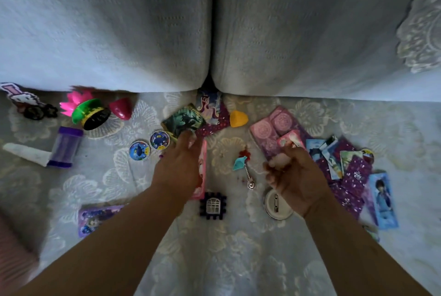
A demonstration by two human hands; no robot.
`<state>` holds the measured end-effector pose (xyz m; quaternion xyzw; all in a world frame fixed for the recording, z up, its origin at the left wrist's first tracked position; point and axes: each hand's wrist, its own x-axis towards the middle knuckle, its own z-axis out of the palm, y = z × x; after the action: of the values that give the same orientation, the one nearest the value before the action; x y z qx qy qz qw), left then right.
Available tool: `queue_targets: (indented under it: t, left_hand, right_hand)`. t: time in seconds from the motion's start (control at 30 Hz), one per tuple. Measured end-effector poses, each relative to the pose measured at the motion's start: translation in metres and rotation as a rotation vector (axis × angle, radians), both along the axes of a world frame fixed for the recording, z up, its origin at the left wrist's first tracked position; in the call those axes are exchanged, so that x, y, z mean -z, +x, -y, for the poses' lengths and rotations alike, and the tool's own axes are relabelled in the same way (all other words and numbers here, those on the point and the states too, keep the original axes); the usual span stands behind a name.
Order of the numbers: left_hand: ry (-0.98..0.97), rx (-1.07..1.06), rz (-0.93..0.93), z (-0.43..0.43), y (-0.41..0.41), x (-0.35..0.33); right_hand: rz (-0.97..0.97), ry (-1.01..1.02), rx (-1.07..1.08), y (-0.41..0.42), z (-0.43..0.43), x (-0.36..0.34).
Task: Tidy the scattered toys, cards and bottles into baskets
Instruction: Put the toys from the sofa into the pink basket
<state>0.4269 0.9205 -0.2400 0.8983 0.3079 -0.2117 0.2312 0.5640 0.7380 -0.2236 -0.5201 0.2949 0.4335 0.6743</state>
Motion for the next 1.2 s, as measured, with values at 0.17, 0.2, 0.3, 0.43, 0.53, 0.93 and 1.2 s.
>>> queue_targets:
  t: [0.17,0.2,0.3,0.43,0.53,0.93,1.2]
  left_hand:
    - [0.022,0.043,-0.126,0.015,-0.001,-0.003]
    - [0.026,0.022,-0.118,0.015,0.000,-0.006]
    - [0.018,-0.026,-0.047,0.016,0.003,-0.010]
    - [0.010,-0.046,0.015,0.016,0.006,-0.010]
    - [0.011,-0.041,0.035,0.018,0.008,-0.011]
    - [-0.018,-0.218,0.155,0.012,0.001,-0.004]
    - [-0.005,-0.353,0.157,0.000,-0.023,-0.006]
  right_hand:
    - [0.671,-0.671,-0.956,0.015,-0.018,0.022]
    - [0.840,-0.767,-1.145,0.015,-0.022,0.026]
    - [0.974,-1.021,-1.157,0.020,-0.018,0.034]
    - [0.817,-1.063,-0.932,0.030,-0.002,0.039]
    - [0.827,-1.027,-0.758,0.030,0.008,0.035]
    - [1.067,-0.922,-1.250,0.019,-0.039,0.043]
    - [1.056,-0.645,-1.462,0.003,-0.030,0.037]
